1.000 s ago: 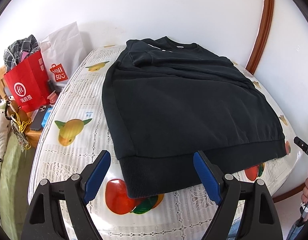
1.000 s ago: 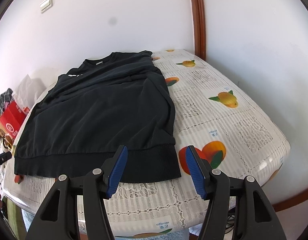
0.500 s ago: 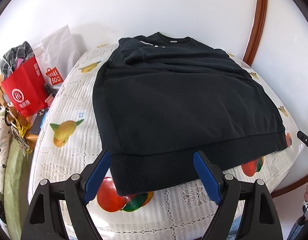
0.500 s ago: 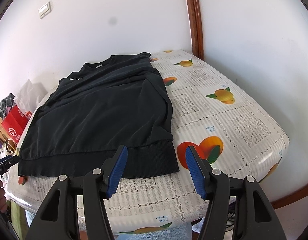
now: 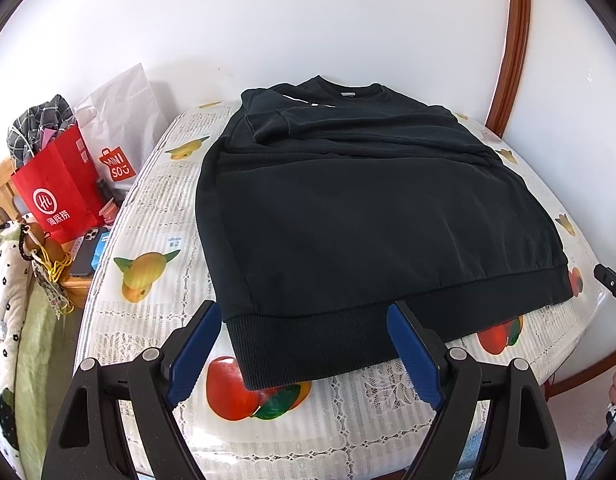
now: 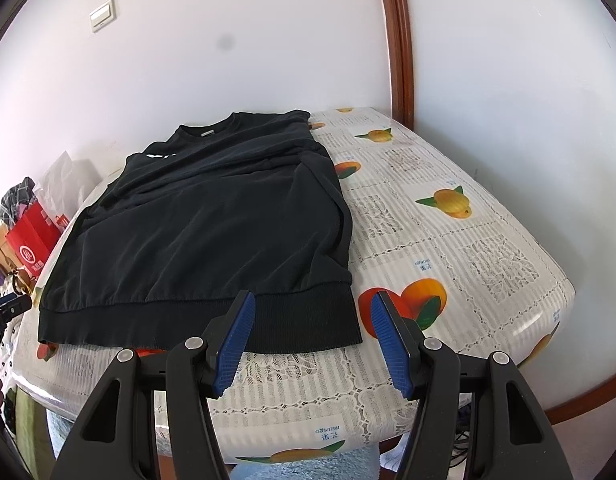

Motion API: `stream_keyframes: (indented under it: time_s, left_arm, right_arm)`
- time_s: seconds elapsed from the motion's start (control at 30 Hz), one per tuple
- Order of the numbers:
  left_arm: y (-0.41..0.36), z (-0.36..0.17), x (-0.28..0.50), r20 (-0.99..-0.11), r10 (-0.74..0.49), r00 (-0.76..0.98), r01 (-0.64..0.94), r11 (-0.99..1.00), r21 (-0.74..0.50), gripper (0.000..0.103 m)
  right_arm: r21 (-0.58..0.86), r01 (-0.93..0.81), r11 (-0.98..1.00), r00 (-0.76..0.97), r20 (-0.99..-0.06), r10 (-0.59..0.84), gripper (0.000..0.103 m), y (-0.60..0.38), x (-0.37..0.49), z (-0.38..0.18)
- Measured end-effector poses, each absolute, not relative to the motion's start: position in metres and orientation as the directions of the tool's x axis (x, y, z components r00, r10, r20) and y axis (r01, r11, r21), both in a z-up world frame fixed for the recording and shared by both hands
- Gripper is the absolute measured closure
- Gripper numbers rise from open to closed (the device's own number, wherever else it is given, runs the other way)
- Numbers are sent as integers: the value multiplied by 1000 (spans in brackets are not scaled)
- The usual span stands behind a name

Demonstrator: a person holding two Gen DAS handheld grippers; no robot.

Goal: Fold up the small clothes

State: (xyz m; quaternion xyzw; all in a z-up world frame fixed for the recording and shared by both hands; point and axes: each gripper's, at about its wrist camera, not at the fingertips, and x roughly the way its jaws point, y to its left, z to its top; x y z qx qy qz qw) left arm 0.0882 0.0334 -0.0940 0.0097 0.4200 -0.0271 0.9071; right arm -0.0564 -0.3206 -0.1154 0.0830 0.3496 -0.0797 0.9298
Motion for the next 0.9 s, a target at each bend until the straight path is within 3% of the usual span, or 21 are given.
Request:
stream_keyframes:
  time_s: [0.9]
  left_arm:
    - [69, -121, 100, -766, 9, 643, -35, 999, -17, 19]
  right_arm:
    - [59, 237, 970, 716, -686, -134, 43, -336, -43, -130]
